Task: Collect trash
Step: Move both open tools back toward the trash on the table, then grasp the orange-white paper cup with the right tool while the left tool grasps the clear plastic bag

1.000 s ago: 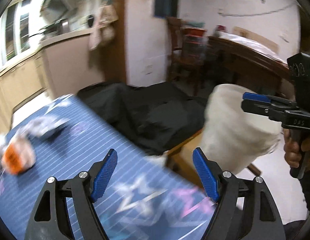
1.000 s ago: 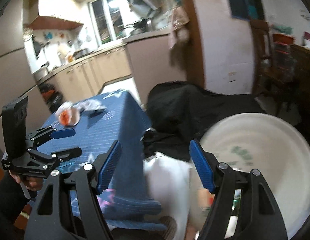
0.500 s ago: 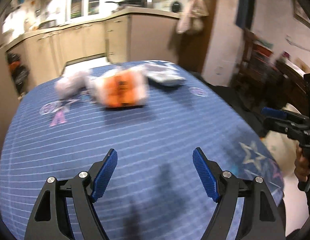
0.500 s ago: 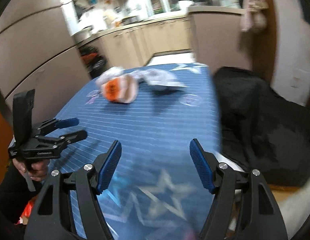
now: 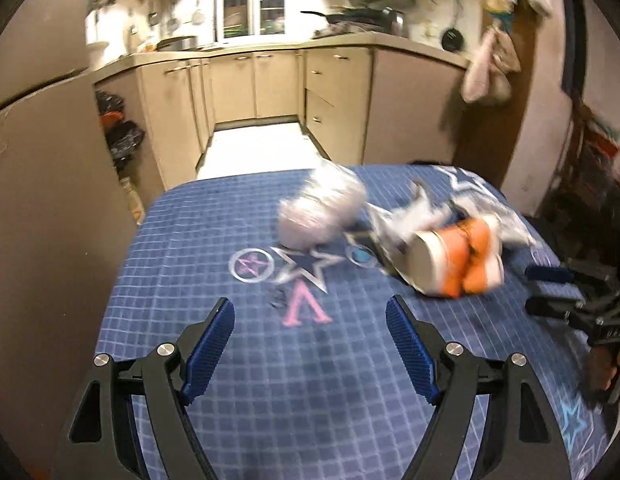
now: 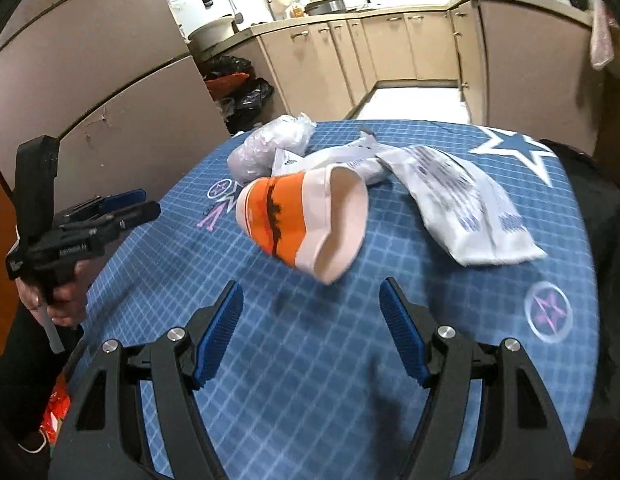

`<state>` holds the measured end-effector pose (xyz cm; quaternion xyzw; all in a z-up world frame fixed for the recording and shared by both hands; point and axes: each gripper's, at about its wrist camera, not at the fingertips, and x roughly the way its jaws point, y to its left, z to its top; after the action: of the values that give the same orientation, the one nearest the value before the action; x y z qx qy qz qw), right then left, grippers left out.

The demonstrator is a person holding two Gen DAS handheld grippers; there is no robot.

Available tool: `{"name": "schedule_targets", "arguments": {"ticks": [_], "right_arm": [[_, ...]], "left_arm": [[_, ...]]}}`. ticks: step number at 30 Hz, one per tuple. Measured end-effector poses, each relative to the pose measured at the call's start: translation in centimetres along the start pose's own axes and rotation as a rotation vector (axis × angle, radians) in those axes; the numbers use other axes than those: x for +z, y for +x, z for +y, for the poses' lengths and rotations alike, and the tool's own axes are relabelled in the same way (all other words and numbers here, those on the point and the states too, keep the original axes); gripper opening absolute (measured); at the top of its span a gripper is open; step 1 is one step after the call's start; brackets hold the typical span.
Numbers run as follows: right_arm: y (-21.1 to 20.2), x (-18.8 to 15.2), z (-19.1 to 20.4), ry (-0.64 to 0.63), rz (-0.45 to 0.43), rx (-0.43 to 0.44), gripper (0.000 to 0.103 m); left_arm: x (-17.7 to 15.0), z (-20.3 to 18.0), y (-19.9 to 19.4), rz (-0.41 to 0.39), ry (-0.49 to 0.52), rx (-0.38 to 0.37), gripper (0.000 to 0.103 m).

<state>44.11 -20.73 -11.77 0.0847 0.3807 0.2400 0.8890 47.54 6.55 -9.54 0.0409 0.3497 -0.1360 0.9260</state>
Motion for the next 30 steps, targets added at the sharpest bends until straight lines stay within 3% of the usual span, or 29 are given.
{"name": "schedule_targets", "arguments": {"ticks": [7, 12, 13, 14, 16, 23, 26, 30], "right_arm": [[3.1, 2.2, -0.1, -0.034, 0.028, 0.073, 0.067], [5.3, 2.8, 0.7, -0.038, 0.079, 0.171, 0.046], [5.6, 2.9, 1.1, -0.043, 0.086, 0.186, 0.038], [5.8, 2.9, 1.4, -0.05, 0.089, 0.193, 0.017], [5.5, 2.6, 2.2, -0.067, 0.082, 0.187, 0.004], [-0.3, -2.5, 3.5, -0.025, 0.006, 0.213, 0.003], [-4.1, -6.1, 4.0, 0.031, -0.043, 0.25, 0.003], [-7.7, -8.7, 4.5, 0.101, -0.104, 0.287, 0.004]], "left_arm": [[-1.2, 1.5, 1.1, 0.022, -0.042, -0.017, 0.079], [-1.9, 1.5, 1.5, 0.039, -0.054, -0.02, 0.079], [-1.9, 1.4, 1.5, 0.038, -0.057, -0.02, 0.079], [-1.9, 1.4, 1.5, 0.037, -0.06, -0.021, 0.079], [-1.8, 1.2, 1.4, 0.034, -0.063, -0.024, 0.079], [-1.3, -0.2, 1.5, 0.035, 0.001, -0.023, 0.082], [0.6, -1.0, 2.0, 0.004, 0.089, -0.026, 0.086], [4.5, -0.8, 5.5, -0.003, 0.115, -0.097, 0.089]]}}
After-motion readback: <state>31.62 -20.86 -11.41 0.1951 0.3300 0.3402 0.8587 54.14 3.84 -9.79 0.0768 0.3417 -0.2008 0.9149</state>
